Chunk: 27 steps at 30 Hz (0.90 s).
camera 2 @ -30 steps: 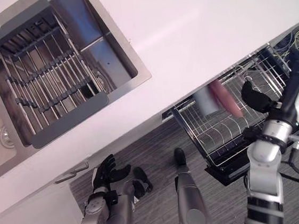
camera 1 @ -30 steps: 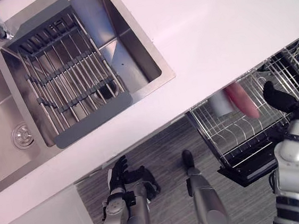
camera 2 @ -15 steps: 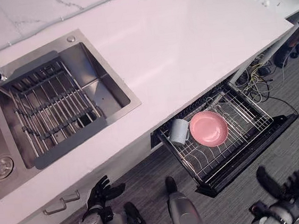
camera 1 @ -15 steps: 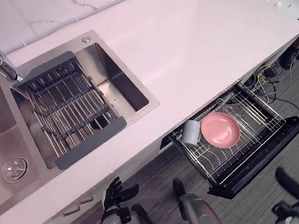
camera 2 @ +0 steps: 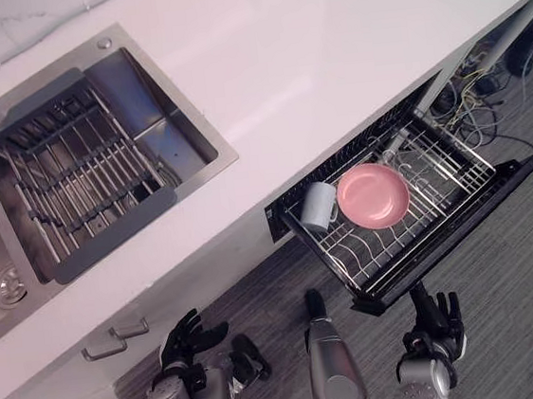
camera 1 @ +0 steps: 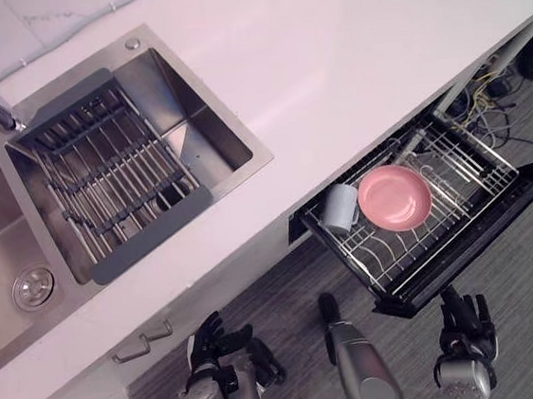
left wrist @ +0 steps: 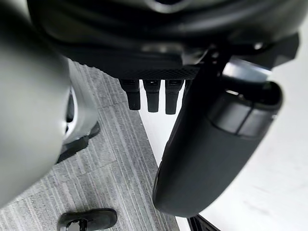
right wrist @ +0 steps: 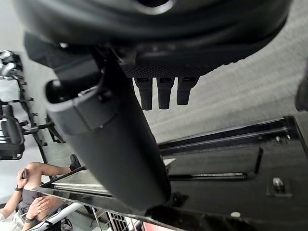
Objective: Walk over to the sink, pick up the cup, carry it to the dishwasher, place the cup inside the dishwasher, then close the dishwasher door
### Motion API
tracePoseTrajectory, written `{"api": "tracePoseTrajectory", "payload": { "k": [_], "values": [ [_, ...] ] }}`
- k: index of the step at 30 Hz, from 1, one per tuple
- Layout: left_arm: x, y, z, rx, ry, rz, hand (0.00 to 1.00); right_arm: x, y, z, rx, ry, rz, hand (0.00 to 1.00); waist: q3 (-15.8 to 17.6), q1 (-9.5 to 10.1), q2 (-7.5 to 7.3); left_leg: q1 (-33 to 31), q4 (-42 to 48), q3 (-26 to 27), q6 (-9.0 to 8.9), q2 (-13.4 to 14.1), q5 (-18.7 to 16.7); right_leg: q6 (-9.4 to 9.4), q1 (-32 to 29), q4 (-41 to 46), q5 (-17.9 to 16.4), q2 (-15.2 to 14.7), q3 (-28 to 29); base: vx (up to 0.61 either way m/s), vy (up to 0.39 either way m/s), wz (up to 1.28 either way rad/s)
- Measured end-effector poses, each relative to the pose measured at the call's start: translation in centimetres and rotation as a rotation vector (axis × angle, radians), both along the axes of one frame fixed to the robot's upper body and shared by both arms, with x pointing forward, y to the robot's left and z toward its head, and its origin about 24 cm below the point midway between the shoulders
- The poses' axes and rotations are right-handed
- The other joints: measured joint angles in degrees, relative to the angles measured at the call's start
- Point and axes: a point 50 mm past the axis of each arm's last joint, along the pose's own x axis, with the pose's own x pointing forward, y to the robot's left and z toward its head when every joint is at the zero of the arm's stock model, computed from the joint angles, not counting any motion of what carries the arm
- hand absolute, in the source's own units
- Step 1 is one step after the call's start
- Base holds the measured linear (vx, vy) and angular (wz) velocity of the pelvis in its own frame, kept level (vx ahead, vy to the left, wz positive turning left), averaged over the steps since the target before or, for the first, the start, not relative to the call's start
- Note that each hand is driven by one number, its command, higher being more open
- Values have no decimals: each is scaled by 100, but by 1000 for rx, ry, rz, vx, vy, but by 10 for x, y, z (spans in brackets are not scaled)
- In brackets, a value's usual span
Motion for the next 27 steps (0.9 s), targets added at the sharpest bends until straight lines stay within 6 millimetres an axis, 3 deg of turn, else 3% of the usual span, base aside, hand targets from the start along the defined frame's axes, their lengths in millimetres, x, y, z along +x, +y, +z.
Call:
{"api": "tracePoseTrajectory", "payload": {
  "k": [4, 6, 7, 9, 12, 19, 22, 25, 27],
  "values": [
    [8, -4, 4, -3, -27, -17, 90, 34, 14, 26, 11, -158, 53, 90, 112, 153, 194, -105, -136, -146, 71, -134, 111, 100, -18, -64, 60, -129, -148, 50, 40, 23],
    [13, -3, 9, 3, -56, -17, 90, 67, 23, 49, -7, -260, 131, 90, 184, 277, 286, -146, -237, -220, 160, -202, 245, 111, -44, -65, 67, -190, -234, 52, 5, 21],
    [14, -3, 9, 4, -60, -17, 90, 72, 24, 53, -12, -275, 142, 90, 193, 287, 304, -161, -238, -240, 164, -205, 260, 111, -44, -65, 67, -197, -256, 42, -16, 27],
    [19, 0, 13, 15, -82, -21, 90, 114, 34, 93, -41, -400, 216, 90, 258, 342, 372, -263, -253, -376, 169, -217, 332, 110, -70, -65, 69, -222, -382, 24, -32, 27],
    [27, 0, 20, 23, -125, -35, 90, 147, 29, 126, -102, -455, 268, 90, 339, 532, 439, -391, -334, -570, 157, -231, 471, 99, -107, -75, 76, -247, -561, 17, -54, 33],
    [31, 1, 24, 34, -144, -42, 90, 146, 16, 121, -284, -312, 355, 90, 359, 404, 405, -449, -438, -922, 105, -214, 633, 16, 47, -191, 125, -235, -914, -17, -54, 23],
    [31, 1, 24, 34, -145, -42, 90, 136, 9, 109, -373, -212, 397, 90, 352, 418, 390, -363, -528, -1158, -27, -136, 704, -84, 340, -404, 181, -154, -1168, -53, -95, 34],
    [28, 4, 22, 42, -134, -38, 90, 114, 10, 91, -487, -128, 479, 90, 286, 473, 270, -179, -755, -1367, -143, -95, 846, -181, 632, -601, 174, -65, -1392, 9, -97, 29],
    [23, 11, 20, 58, -116, -39, 90, 92, 12, 73, -553, -55, 572, 90, 127, 467, 75, -47, -1042, -1544, -218, -117, 1021, -241, 799, -694, 119, -34, -1600, 52, -88, 42]
  ]
}}
